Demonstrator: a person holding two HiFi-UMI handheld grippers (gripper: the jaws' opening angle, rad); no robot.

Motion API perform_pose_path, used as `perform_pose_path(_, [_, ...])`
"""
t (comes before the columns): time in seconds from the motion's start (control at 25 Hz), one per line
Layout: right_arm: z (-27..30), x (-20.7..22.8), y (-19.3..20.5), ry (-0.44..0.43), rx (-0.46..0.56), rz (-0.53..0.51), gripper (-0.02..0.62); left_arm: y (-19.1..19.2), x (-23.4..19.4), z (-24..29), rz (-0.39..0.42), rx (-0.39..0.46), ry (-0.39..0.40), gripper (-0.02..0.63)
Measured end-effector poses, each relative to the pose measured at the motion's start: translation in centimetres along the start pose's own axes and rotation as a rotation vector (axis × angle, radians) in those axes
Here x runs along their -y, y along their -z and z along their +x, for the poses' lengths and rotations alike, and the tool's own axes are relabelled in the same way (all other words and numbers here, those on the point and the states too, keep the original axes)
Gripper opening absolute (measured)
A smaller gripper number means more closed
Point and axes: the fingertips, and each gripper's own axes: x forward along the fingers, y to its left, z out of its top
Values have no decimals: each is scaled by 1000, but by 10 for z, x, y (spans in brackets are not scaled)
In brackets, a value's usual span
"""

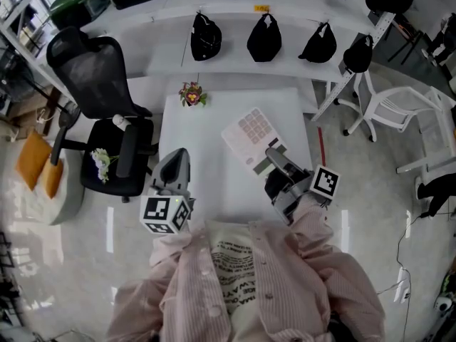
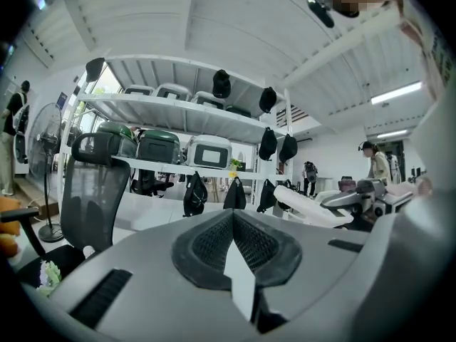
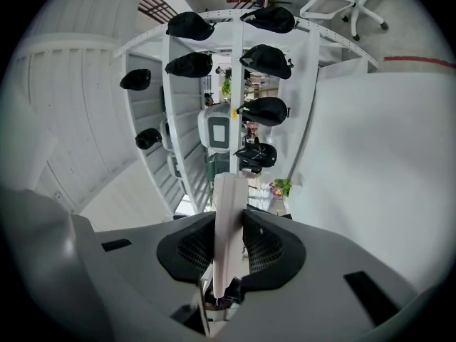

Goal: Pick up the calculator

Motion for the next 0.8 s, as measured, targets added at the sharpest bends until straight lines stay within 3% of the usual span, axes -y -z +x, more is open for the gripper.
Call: perform_pose_path(0.8, [0, 3, -2, 23, -15, 5, 83, 5, 3, 3, 2, -25, -1, 0])
